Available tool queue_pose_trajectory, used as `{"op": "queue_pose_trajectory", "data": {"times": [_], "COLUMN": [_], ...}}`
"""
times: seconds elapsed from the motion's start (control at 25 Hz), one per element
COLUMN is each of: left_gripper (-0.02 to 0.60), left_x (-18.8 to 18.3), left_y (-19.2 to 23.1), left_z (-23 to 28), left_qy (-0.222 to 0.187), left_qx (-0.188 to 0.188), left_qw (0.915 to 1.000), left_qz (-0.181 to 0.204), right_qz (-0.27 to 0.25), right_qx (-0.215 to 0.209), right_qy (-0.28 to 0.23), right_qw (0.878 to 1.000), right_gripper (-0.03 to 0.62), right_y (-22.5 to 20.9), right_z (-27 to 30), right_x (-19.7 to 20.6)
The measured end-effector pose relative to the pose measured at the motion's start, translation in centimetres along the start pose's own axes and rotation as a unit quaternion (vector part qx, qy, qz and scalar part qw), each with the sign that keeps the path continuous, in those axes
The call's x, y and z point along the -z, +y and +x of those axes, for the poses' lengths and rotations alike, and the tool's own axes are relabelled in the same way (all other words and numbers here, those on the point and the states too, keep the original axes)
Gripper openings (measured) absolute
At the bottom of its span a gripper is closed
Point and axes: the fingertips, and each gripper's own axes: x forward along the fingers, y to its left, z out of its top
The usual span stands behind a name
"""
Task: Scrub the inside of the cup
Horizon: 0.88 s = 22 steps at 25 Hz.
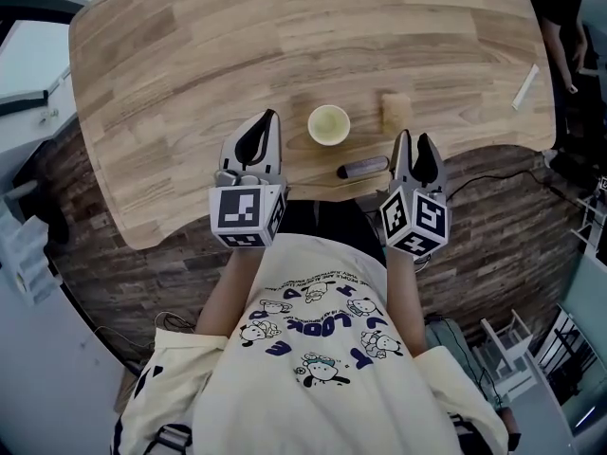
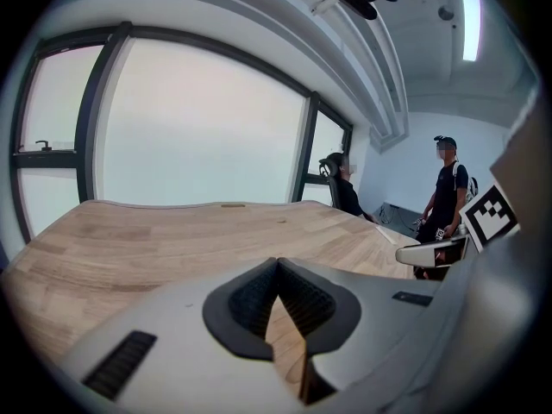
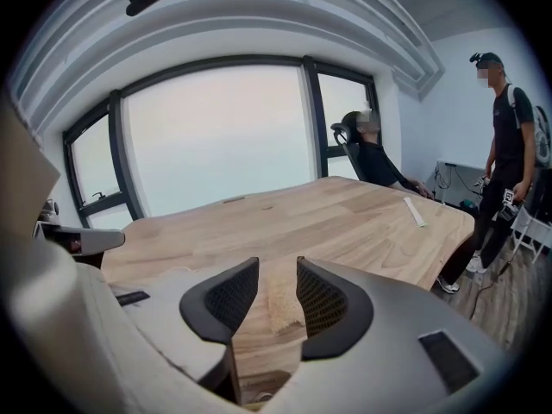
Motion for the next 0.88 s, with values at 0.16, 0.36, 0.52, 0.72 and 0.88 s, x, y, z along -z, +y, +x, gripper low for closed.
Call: {"op": "queue_pose_trajectory", "data": {"times": [0.16,0.36,0.52,0.72,0.88], "left_gripper": [0.026,0.026,0.026,0.026,0.026], "left_x": [0.7,1.5,1.8,2.2,2.7], "left_y": [-0.4,-0.8,-0.8,-1.0,-1.0], "left_z": [0.4,1.0,1.2,1.4,1.4], "left_qy": [0.013,0.024,0.031,0.035,0.040], "left_qx": [-0.007,-0.010,-0.015,-0.020,-0.025], "left_qw": [0.9999,0.9996,0.9994,0.9992,0.9989], "left_qz": [-0.003,-0.004,-0.003,-0.004,-0.007], "right_qz": [0.000,0.003,-0.005,-0.015,-0.020], "right_qx": [-0.009,-0.019,-0.024,-0.036,-0.038], "right_qy": [0.018,0.044,0.061,0.088,0.103], "right_qw": [1.000,0.999,0.998,0.995,0.994], "right_gripper": [0.129,0.155,0.163,0.170,0.241], "right_y": [-0.5,-1.1,-1.3,-1.3,-1.5], "right_z": [0.6,1.7,2.3,3.1,3.7], "right_x": [0.8,2.2,3.2,4.7,5.5]}}
